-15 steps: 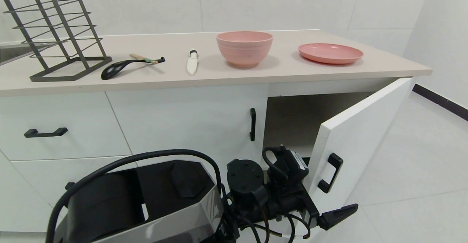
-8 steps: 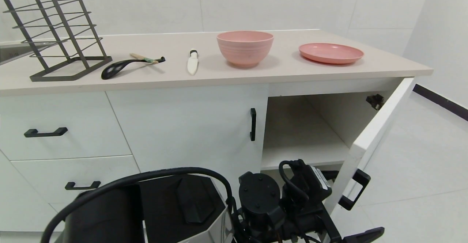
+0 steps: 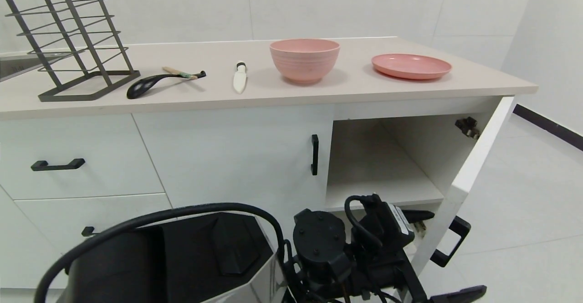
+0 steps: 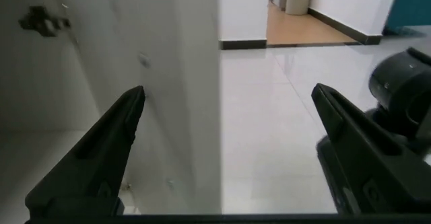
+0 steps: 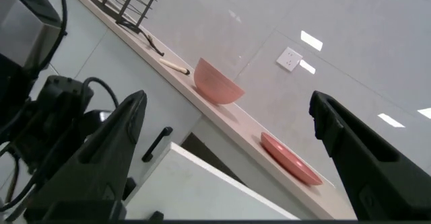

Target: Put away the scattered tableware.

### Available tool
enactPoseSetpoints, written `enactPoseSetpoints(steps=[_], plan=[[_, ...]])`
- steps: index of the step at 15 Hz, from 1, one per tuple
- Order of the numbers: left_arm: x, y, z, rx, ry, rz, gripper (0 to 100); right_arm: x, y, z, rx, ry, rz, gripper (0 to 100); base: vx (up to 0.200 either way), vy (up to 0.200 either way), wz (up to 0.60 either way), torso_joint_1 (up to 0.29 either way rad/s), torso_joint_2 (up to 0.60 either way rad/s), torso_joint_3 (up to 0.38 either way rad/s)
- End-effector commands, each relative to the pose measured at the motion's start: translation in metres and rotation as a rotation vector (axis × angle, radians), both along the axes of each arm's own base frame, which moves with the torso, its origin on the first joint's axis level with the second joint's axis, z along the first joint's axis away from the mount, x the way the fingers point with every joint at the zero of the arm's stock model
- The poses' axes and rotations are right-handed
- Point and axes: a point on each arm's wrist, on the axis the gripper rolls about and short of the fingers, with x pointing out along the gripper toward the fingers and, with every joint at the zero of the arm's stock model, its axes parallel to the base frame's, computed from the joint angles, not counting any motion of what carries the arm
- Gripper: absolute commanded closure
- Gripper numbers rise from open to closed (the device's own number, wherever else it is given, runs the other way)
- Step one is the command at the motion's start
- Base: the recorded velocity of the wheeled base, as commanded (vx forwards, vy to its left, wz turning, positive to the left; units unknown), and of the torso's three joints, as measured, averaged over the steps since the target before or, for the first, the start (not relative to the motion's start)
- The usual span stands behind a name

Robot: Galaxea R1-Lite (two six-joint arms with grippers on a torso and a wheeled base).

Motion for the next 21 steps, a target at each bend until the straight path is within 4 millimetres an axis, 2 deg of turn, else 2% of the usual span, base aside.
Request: enactPoseSetpoints(steps=[1,2,5,8,10,13,16,20,21], plan=[[0.037,0.025,0.007,-0.015,0.004,0.128,0,0.0,0.0,0.0,0.0,0.004,-0.001,0,0.0,0.0,0.0,0.0,0.0,0.0],[0.063,0.044,-0.003,0.004,0.03,0.196,0,0.001,0.0,-0.001,0.0,0.006,0.0,0,0.0,0.0,0.0,0.0,0.0,0.0],[0.069,0.038,-0.014,0.009,0.024,0.191,0,0.001,0.0,-0.001,-0.002,0.008,0.002,0,0.0,0.0,0.0,0.0,0.0,0.0],[0.074,0.03,-0.014,-0.016,0.011,0.18,0,0.001,0.0,-0.004,0.0,0.019,0.002,0,0.0,0.0,0.0,0.0,0.0,0.0],[0.078,0.032,-0.012,-0.022,0.011,0.181,0,0.001,0.0,-0.006,0.001,0.028,0.002,0,0.0,0.0,0.0,0.0,0.0,0.0],[0.08,0.034,-0.009,-0.045,0.092,0.168,0,0.001,0.0,-0.006,0.0,0.027,0.002,0,-0.2,0.0,0.0,0.009,0.0,-0.002],[0.082,0.033,-0.008,-0.052,0.092,0.173,0,0.001,0.0,-0.009,0.001,0.036,0.003,0,-0.2,0.0,0.0,-0.001,0.0,0.002],[0.112,0.014,0.008,-0.177,-0.054,0.193,0,0.001,0.0,-0.01,0.002,0.043,0.006,0,-0.05,0.0,0.0,0.001,0.0,0.001],[0.112,0.011,0.008,-0.185,-0.061,0.19,0,0.0,0.0,-0.01,0.001,0.04,0.006,0,0.0,0.0,0.0,0.0,0.0,0.0]])
